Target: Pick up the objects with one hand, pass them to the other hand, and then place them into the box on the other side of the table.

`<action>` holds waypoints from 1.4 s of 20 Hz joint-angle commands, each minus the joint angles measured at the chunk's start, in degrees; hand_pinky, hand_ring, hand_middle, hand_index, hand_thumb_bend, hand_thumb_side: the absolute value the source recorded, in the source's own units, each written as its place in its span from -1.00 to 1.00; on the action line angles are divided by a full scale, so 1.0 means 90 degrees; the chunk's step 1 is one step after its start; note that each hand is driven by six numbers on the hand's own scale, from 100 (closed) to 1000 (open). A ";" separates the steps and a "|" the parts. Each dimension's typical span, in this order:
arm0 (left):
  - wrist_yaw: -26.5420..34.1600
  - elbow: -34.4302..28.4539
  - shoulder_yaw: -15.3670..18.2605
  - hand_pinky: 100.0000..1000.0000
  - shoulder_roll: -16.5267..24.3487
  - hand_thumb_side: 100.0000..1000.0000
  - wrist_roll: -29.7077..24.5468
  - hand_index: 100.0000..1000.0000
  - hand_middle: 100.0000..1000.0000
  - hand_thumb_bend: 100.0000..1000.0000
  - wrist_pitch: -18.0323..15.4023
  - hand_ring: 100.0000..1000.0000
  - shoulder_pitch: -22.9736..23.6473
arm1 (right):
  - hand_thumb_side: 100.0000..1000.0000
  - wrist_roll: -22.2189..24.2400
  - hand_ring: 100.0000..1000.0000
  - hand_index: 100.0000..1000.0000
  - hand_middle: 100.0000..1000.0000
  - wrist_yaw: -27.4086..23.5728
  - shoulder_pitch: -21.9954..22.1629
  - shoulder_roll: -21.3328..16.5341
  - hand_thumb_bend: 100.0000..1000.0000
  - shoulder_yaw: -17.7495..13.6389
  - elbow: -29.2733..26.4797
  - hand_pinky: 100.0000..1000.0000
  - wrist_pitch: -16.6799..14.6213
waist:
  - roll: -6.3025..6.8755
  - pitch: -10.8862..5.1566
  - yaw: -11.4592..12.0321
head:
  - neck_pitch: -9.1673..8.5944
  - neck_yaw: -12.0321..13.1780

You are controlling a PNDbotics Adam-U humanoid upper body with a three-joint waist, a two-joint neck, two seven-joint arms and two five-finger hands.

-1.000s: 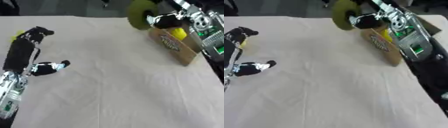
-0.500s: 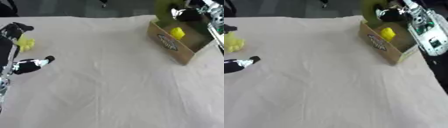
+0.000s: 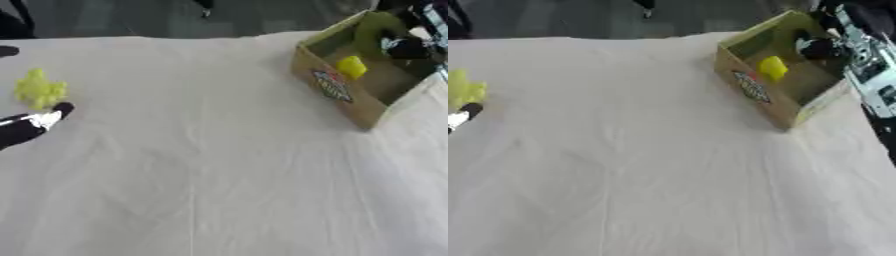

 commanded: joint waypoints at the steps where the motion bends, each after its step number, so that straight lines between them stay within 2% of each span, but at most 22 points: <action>1: 0.0027 -0.0122 0.0117 0.14 0.0209 -0.53 0.0034 0.47 0.23 0.54 0.0036 0.19 -0.0051 | -1.00 -0.0109 0.43 0.27 -0.12 0.0095 -0.0073 -0.0331 -1.00 -0.0089 0.0237 0.87 -0.0114 | 0.0001 -0.0087 0.0009 | -0.0094 -0.0041; 5: 0.0021 -0.0132 0.0162 0.14 0.0210 -0.53 0.0053 0.46 0.23 0.54 0.0064 0.19 -0.0048 | -0.99 -0.0057 0.46 0.33 -0.04 0.0248 -0.0097 -0.0331 -1.00 -0.0026 0.0488 0.86 -0.0305 | 0.0015 -0.0083 0.0025 | -0.0101 -0.0071; 10: 0.0032 -0.0145 0.0198 0.14 0.0223 -0.53 0.0068 0.46 0.23 0.54 0.0090 0.19 -0.0038 | -0.71 0.0012 0.60 0.56 0.26 0.0455 -0.0107 -0.0314 -1.00 -0.0008 0.0722 0.88 -0.0403 | 0.0020 -0.0076 0.0046 | -0.0112 -0.0080; 11: 0.0032 -0.0145 0.0202 0.14 0.0225 -0.53 0.0070 0.46 0.23 0.54 0.0093 0.19 -0.0031 | -0.38 0.0018 0.71 0.71 0.47 0.0485 -0.0104 -0.0312 -1.00 -0.0019 0.0735 0.90 -0.0419 | 0.0018 -0.0073 0.0046 | -0.0111 -0.0076; 12: 0.0031 -0.0143 0.0205 0.14 0.0226 -0.53 0.0072 0.46 0.23 0.54 0.0097 0.19 -0.0025 | -0.34 0.0016 0.72 0.72 0.49 0.0514 -0.0099 -0.0312 -1.00 -0.0028 0.0738 0.91 -0.0434 | 0.0016 -0.0072 0.0047 | -0.0108 -0.0071; 13: 0.0028 -0.0140 0.0206 0.14 0.0227 -0.53 0.0073 0.46 0.23 0.54 0.0099 0.19 -0.0019 | -0.10 0.0021 0.78 0.79 0.61 0.0553 -0.0089 -0.0317 -0.95 -0.0028 0.0735 0.92 -0.0446 | 0.0012 -0.0072 0.0047 | -0.0101 -0.0067; 17: 0.0013 -0.0128 0.0215 0.14 0.0237 -0.53 0.0077 0.47 0.23 0.54 0.0108 0.19 -0.0005 | 0.15 -0.0014 0.85 0.86 0.73 0.0853 -0.0041 -0.0339 -0.87 -0.0056 0.0673 0.93 -0.0445 | -0.0001 -0.0077 0.0044 | -0.0081 -0.0046; 23: -0.0013 -0.0106 0.0249 0.14 0.0260 -0.56 0.0086 0.47 0.23 0.53 0.0138 0.19 0.0006 | 0.10 -0.0207 0.87 0.87 0.75 0.0989 0.0052 -0.0366 -0.83 -0.0138 0.0485 0.94 -0.0358 | -0.0008 -0.0087 0.0032 | -0.0062 -0.0009; 25: -0.0014 -0.0105 0.0266 0.14 0.0264 -0.55 0.0094 0.47 0.23 0.52 0.0153 0.19 0.0000 | 0.10 -0.0223 0.86 0.88 0.73 0.0878 0.0089 -0.0368 -0.92 -0.0173 0.0387 0.96 -0.0347 | -0.0008 -0.0087 0.0027 | -0.0062 0.0001; 28: 0.0054 -0.0041 0.0337 0.14 0.0314 -0.54 0.0057 0.46 0.22 0.47 0.0230 0.18 -0.0092 | 0.11 -0.0307 0.84 0.89 0.70 0.0409 0.0172 -0.0339 -1.00 -0.0286 0.0113 0.99 -0.0296 | -0.0010 -0.0085 0.0014 | -0.0060 0.0048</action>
